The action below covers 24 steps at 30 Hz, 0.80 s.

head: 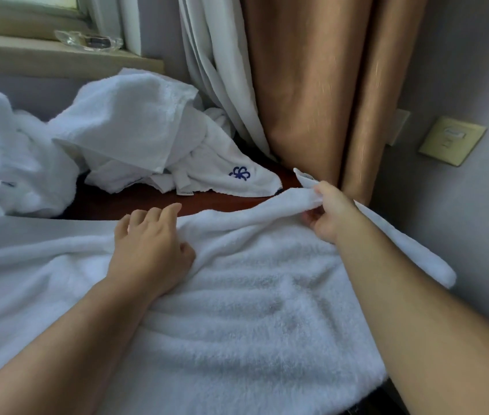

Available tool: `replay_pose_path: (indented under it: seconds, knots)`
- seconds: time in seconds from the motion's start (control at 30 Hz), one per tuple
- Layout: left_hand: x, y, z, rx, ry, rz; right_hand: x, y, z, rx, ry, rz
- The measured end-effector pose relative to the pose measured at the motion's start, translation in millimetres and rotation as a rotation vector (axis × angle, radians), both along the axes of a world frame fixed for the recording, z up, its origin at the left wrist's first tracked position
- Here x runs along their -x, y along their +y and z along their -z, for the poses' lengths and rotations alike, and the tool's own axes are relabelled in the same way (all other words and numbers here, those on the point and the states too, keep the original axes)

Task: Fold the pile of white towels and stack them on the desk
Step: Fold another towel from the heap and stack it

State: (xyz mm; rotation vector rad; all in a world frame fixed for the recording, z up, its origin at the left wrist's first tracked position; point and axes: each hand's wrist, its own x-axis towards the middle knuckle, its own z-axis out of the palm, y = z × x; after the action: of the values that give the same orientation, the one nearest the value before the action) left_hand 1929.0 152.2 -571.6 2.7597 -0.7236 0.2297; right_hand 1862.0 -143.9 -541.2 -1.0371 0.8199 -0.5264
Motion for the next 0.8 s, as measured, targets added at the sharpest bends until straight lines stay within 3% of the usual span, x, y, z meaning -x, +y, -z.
replay_pose_path:
  seconds: [0.13,0.23,0.33,0.47,0.63,0.7,0.8]
  knots:
    - [-15.5,-4.0,-15.9,-0.221,-0.035,0.059,-19.2,-7.3,-19.6,0.482,0.708,-0.214]
    - [-29.1,-12.6,-23.8,-0.234,0.129,0.131,-31.9,-9.7,-32.9,0.61,0.907,-0.392]
    - [-31.7,-20.6,-22.3,-0.219,0.217,0.178,-32.0,-12.8,-30.7,0.588,0.807,-0.399]
    - [-28.1,-23.3,-25.9,-0.254,0.161,0.173,-35.5,-11.3,-32.5,0.464,0.49,-0.17]
    - [-4.0,-10.4,-44.0,-0.029,-0.329,0.149,4.0,-31.1,-45.9,0.2,-0.078,0.181]
    - [15.8,-5.9,-48.1,0.032,-0.424,0.197,27.2,-38.6,-35.7,0.122,-0.056,0.239]
    - [47.4,1.3,-49.7,0.034,-0.41,0.319,46.2,-48.9,-21.8,0.095,0.146,0.268]
